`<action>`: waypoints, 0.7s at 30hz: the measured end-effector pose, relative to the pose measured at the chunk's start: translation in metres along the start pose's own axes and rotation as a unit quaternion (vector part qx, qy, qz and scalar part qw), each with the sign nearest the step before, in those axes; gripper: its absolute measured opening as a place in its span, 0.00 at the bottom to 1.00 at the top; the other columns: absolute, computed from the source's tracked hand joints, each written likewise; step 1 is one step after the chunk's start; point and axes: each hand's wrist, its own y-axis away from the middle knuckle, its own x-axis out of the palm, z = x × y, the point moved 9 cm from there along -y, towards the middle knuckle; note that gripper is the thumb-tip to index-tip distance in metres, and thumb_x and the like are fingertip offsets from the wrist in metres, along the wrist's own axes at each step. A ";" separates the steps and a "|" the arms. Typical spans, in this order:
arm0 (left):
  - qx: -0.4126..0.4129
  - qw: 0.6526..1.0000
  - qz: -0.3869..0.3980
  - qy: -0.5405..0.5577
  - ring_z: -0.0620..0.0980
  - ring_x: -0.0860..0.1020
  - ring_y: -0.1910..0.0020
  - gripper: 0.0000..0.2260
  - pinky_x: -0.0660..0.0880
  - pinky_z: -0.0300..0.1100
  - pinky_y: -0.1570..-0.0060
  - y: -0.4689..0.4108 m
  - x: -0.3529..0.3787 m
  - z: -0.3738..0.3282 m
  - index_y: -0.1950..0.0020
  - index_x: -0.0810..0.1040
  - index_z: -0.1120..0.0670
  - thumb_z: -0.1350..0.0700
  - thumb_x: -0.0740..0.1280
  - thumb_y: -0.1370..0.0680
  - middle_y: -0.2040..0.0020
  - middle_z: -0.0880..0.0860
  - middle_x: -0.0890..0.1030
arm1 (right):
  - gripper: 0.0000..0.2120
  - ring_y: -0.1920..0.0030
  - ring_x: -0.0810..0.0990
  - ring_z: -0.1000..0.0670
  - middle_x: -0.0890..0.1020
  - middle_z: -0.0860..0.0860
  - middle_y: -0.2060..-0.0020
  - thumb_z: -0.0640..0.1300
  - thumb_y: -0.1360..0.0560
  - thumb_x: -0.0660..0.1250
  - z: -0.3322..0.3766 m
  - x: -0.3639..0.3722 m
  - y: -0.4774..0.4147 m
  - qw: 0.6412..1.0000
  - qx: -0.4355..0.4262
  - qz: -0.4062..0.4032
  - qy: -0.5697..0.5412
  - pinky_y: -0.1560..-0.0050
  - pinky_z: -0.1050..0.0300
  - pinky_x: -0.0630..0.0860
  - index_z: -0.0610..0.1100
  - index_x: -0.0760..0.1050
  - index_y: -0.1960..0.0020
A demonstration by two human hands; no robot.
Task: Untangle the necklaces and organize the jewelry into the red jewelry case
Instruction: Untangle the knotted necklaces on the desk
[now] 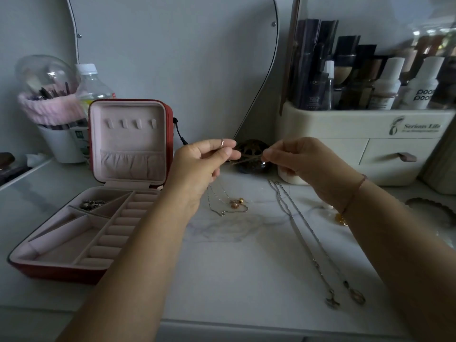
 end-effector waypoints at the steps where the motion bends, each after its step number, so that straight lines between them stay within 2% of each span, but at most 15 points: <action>1: -0.004 1.000 -0.002 0.013 0.41 0.67 0.73 0.08 0.64 0.30 0.74 0.000 -0.001 0.000 0.52 0.82 0.49 0.61 0.66 0.22 0.60 0.48 0.85 | 0.07 0.69 0.69 0.55 0.76 0.55 0.73 0.44 0.25 0.67 0.003 -0.001 0.001 0.999 -0.008 0.002 -0.038 0.61 0.59 0.66 0.43 0.80 0.59; 3: -0.016 0.999 -0.008 0.043 0.41 0.67 0.73 0.07 0.65 0.31 0.74 -0.001 -0.004 0.002 0.52 0.82 0.50 0.61 0.65 0.22 0.62 0.47 0.85 | 0.06 0.64 0.72 0.55 0.78 0.53 0.67 0.46 0.27 0.66 0.008 -0.001 0.003 0.991 -0.019 0.021 -0.134 0.54 0.58 0.67 0.45 0.77 0.61; 6: -0.035 0.996 -0.014 0.080 0.41 0.69 0.73 0.06 0.67 0.31 0.71 -0.002 -0.005 0.006 0.53 0.82 0.50 0.58 0.65 0.21 0.60 0.49 0.86 | 0.08 0.62 0.75 0.55 0.78 0.52 0.66 0.48 0.27 0.66 0.016 0.000 0.005 0.962 -0.038 0.072 -0.260 0.48 0.56 0.68 0.46 0.73 0.63; 9: -0.061 0.992 -0.024 0.108 0.41 0.74 0.68 0.07 0.68 0.34 0.65 -0.003 -0.006 0.010 0.55 0.81 0.51 0.55 0.64 0.20 0.60 0.49 0.85 | 0.08 0.65 0.75 0.55 0.76 0.52 0.69 0.47 0.26 0.63 0.022 -0.001 0.004 0.927 -0.040 0.091 -0.363 0.50 0.58 0.72 0.46 0.74 0.62; 12: -0.099 0.986 -0.040 0.125 0.43 0.78 0.60 0.09 0.70 0.38 0.56 -0.003 -0.010 0.016 0.57 0.80 0.50 0.51 0.62 0.20 0.60 0.46 0.85 | 0.08 0.70 0.70 0.55 0.75 0.53 0.70 0.47 0.26 0.60 0.027 -0.003 0.005 0.888 -0.040 0.109 -0.445 0.57 0.60 0.74 0.47 0.75 0.61; 14: -0.107 0.985 -0.057 0.125 0.43 0.79 0.57 0.10 0.70 0.39 0.54 -0.004 -0.015 0.019 0.59 0.79 0.49 0.50 0.62 0.20 0.59 0.45 0.84 | 0.09 0.73 0.67 0.56 0.76 0.52 0.67 0.47 0.25 0.59 0.031 -0.003 0.006 0.873 -0.050 0.123 -0.469 0.60 0.61 0.75 0.47 0.74 0.60; 16: -0.105 0.982 -0.084 0.133 0.44 0.77 0.59 0.11 0.71 0.39 0.57 -0.004 -0.020 0.021 0.60 0.79 0.49 0.51 0.62 0.20 0.60 0.46 0.81 | 0.08 0.74 0.66 0.57 0.79 0.51 0.60 0.46 0.24 0.57 0.035 -0.005 0.008 0.870 -0.064 0.130 -0.471 0.61 0.61 0.75 0.46 0.73 0.59; 21: -0.085 0.976 -0.115 0.161 0.42 0.68 0.74 0.15 0.66 0.36 0.70 -0.006 -0.026 0.017 0.63 0.77 0.53 0.53 0.60 0.18 0.73 0.46 0.73 | 0.07 0.71 0.70 0.56 0.79 0.47 0.41 0.45 0.24 0.57 0.049 -0.009 0.014 0.902 -0.122 0.144 -0.389 0.57 0.58 0.77 0.46 0.71 0.58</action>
